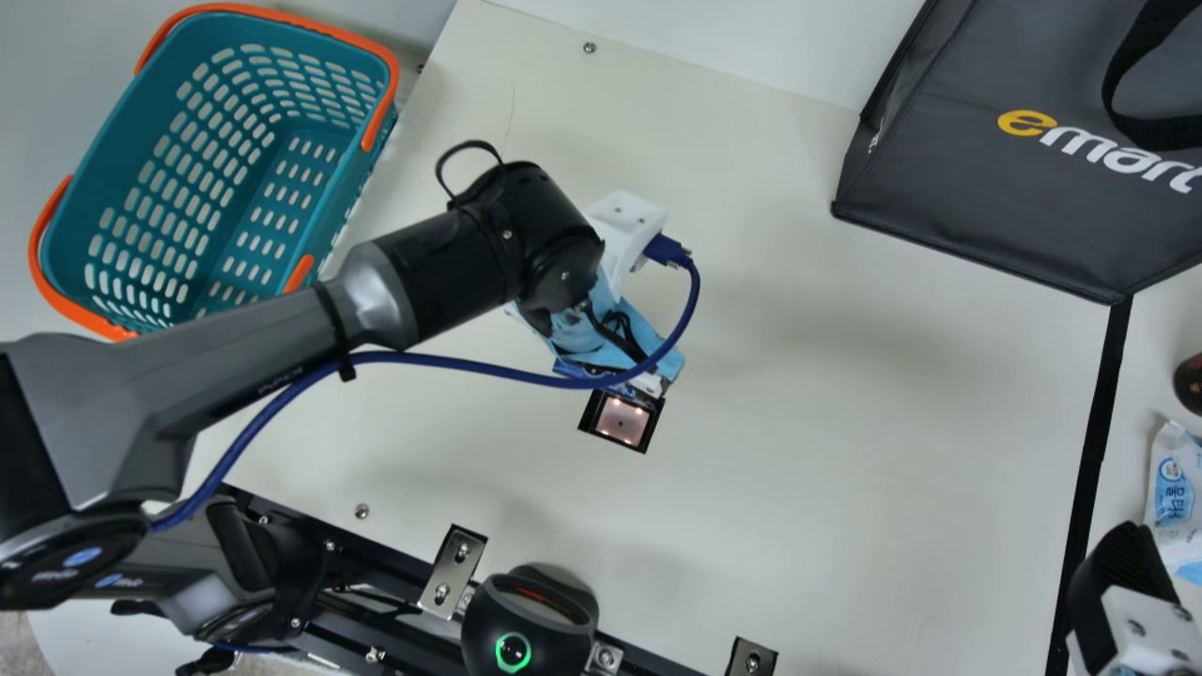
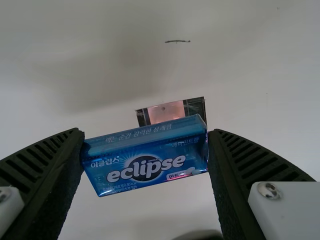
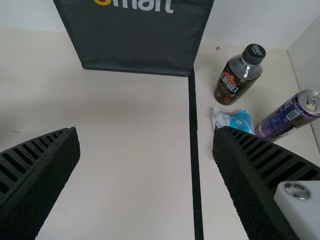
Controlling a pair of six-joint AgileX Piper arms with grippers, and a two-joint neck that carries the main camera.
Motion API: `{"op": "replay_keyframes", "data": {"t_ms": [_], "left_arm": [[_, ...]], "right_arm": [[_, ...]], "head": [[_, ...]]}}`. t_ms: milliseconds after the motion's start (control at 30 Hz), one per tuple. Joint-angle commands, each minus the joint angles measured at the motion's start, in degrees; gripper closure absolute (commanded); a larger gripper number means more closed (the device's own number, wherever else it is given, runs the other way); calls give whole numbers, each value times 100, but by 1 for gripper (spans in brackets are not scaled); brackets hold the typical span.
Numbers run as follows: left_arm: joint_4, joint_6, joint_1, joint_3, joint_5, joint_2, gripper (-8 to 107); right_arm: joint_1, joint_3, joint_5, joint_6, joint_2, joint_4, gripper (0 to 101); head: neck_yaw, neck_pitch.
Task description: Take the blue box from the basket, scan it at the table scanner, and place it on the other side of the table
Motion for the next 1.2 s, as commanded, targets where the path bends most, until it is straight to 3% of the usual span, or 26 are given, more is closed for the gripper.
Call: {"op": "replay_keyframes", "data": {"t_ms": [0,1167], "left_arm": [[-5,-85,-64,40,-50,27,107],[270,-1363,-813,828,-1088,350,107]], "right_arm": [[0,0,0,0,0,0,6],[0,0,0,0,0,0,6]], "head": [[14,-157],[14,-157]]}}
